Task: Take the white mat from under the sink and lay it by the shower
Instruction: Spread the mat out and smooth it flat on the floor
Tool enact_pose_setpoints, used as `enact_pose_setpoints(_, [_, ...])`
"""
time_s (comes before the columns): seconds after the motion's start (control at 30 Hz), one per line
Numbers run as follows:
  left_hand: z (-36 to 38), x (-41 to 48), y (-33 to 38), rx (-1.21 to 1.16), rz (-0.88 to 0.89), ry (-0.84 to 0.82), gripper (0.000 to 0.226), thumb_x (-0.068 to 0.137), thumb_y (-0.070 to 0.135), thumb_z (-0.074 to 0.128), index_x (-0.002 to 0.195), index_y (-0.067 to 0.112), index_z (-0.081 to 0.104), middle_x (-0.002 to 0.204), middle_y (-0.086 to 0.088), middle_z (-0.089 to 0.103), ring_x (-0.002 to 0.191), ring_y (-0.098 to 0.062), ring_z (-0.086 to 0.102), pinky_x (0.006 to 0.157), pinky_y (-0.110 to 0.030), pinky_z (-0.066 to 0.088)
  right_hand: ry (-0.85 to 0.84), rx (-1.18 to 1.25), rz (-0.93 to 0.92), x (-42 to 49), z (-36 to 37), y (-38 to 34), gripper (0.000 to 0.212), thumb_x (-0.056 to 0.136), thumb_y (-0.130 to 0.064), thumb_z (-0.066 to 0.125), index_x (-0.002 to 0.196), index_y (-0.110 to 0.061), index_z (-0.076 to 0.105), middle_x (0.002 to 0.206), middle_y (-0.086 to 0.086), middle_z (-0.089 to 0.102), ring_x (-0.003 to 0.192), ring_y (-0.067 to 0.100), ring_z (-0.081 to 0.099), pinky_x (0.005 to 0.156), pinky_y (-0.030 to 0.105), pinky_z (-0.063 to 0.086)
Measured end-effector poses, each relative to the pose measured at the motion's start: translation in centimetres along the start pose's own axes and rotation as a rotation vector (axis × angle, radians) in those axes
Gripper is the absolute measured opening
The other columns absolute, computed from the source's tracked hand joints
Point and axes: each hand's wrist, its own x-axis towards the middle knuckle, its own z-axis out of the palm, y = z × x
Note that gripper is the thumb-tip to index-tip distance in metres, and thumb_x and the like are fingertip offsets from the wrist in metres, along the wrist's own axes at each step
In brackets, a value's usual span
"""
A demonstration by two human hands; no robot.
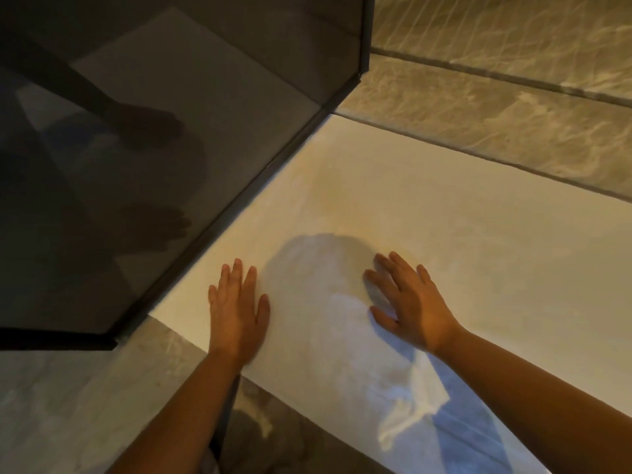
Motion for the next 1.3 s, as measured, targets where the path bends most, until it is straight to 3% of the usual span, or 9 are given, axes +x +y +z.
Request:
enact_pose_setpoints(0.1, [0.6, 1.7, 2.5, 0.038, 0.144, 0.016, 0.052, 0.094, 0.029, 0.037, 0.140, 0.011, 0.026, 0.153, -0.015, 0.016, 0.141, -0.033, 0.007, 0.112, -0.052, 0.006, 0.073, 0.048, 0.040, 0.9, 0.0, 0.5, 0.056, 0.085, -0.035, 0.059, 0.133, -0.012, 0.042, 0.146, 0.019, 0.033, 0.136, 0.039, 0.027, 0.101, 0.054, 0.033])
enact_pose_setpoints(0.27, [1.1, 6.6, 6.8, 0.070, 0.297, 0.027, 0.050, 0.093, 0.028, 0.038, 0.140, 0.014, 0.027, 0.154, -0.011, 0.015, 0.142, -0.027, 0.005, 0.113, -0.048, 0.007, 0.097, 0.062, 0.167, 2.9, -0.3, 1.6, 0.062, 0.087, -0.042, 0.052, 0.139, -0.015, 0.032, 0.151, 0.014, 0.025, 0.139, 0.030, 0.022, 0.107, 0.046, 0.030])
enact_pose_setpoints(0.5, [2.0, 14.2, 8.9, 0.143, 0.370, 0.019, 0.048, 0.090, 0.032, 0.037, 0.137, 0.025, 0.029, 0.154, -0.009, 0.015, 0.141, -0.029, 0.002, 0.111, -0.052, 0.007, 0.126, 0.039, 0.198, 3.8, -0.6, 2.0, 0.059, 0.077, -0.044, 0.065, 0.126, -0.013, 0.051, 0.134, 0.022, 0.047, 0.123, 0.039, 0.043, 0.088, 0.049, 0.043])
enact_pose_setpoints(0.67, [2.1, 16.8, 7.7, 0.126, 0.317, 0.043, 0.050, 0.091, 0.037, 0.033, 0.139, 0.027, 0.025, 0.154, -0.006, 0.017, 0.141, -0.027, 0.008, 0.110, -0.056, 0.012, 0.130, -0.013, 0.208, 4.4, -0.6, 1.7, 0.058, 0.074, -0.046, 0.068, 0.120, -0.013, 0.055, 0.128, 0.022, 0.052, 0.117, 0.042, 0.047, 0.080, 0.051, 0.047])
enact_pose_setpoints(0.83, [1.3, 15.9, 5.0, 0.012, 0.255, 0.127, 0.047, 0.092, 0.024, 0.038, 0.138, 0.017, 0.032, 0.151, -0.011, 0.024, 0.140, -0.026, 0.015, 0.110, -0.054, 0.015, 0.109, -0.050, 0.218, 4.6, -0.6, 1.5, 0.058, 0.074, -0.048, 0.066, 0.119, -0.013, 0.054, 0.126, 0.020, 0.053, 0.115, 0.042, 0.047, 0.079, 0.052, 0.048])
enact_pose_setpoints(1.03, [0.9, 11.2, 2.0, 0.032, 0.224, 0.134, 0.048, 0.092, 0.021, 0.039, 0.139, 0.013, 0.031, 0.151, -0.013, 0.024, 0.140, -0.030, 0.016, 0.109, -0.056, 0.017, 0.110, -0.082, 0.209, 4.4, -0.5, 1.5, 0.055, 0.074, -0.047, 0.067, 0.116, -0.012, 0.056, 0.124, 0.021, 0.054, 0.112, 0.042, 0.049, 0.076, 0.050, 0.049])
enact_pose_setpoints(1.17, [1.9, 7.8, 3.6, 0.045, 0.146, 0.099, 0.051, 0.092, 0.023, 0.041, 0.140, 0.012, 0.028, 0.151, -0.018, 0.019, 0.140, -0.034, 0.011, 0.110, -0.054, 0.014, 0.101, -0.078, 0.182, 4.4, -1.0, 2.0, 0.055, 0.078, -0.047, 0.062, 0.121, -0.014, 0.052, 0.131, 0.020, 0.048, 0.116, 0.039, 0.045, 0.078, 0.046, 0.047])
enact_pose_setpoints(1.3, [3.3, 3.6, 7.1, 0.025, 0.248, 0.023, 0.054, 0.090, 0.026, 0.043, 0.141, 0.017, 0.027, 0.152, -0.019, 0.016, 0.140, -0.035, 0.007, 0.111, -0.053, 0.012, 0.080, -0.053, 0.133, 2.8, -1.2, 2.2, 0.055, 0.076, -0.039, 0.069, 0.118, -0.007, 0.055, 0.132, 0.028, 0.047, 0.115, 0.044, 0.048, 0.078, 0.050, 0.050])
